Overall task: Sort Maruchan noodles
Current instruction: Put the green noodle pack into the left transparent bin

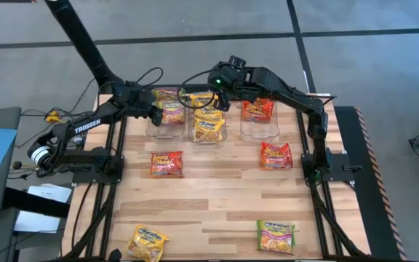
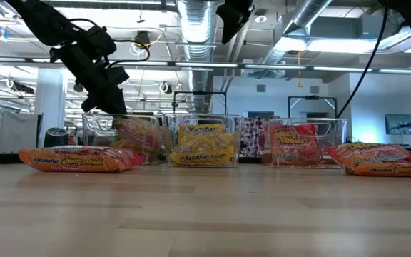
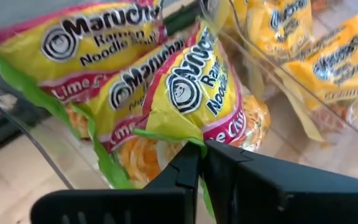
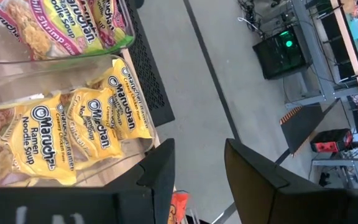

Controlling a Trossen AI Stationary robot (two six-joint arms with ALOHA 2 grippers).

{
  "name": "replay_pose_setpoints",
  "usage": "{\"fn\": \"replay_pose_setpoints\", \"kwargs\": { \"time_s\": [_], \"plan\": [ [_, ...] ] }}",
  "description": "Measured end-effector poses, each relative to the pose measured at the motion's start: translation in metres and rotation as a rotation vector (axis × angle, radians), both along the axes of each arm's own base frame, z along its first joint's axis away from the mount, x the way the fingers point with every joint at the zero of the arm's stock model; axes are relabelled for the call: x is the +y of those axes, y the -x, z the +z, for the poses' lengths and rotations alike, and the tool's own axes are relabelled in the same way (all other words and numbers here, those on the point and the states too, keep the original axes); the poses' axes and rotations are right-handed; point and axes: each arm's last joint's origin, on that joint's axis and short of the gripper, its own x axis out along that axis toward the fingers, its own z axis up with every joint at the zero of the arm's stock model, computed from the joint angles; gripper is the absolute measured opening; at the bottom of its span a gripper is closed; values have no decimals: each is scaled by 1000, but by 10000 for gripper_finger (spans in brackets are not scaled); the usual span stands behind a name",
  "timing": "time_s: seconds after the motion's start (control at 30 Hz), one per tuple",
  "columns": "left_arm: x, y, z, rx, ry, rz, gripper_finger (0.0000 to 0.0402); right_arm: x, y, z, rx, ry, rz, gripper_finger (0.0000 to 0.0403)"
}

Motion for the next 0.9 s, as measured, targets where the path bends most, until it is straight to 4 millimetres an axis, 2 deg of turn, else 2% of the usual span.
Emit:
{"fn": "replay_pose_setpoints", "kwargs": {
  "time_s": [0.27,0.5,0.77,0.9],
  "plan": [
    [-4,3,-6,60,49,-18,57,0,0,0,11,5,8,162],
    [-3,4,-6,69,62,60,109,0,0,0,29,13,23,162],
    [-7,6,-10,64,147,101,140,0,2,-1,66,16,38,162],
    [-6,5,-5,39,156,91,150,1,3,-2,83,10,38,162]
  ]
}}
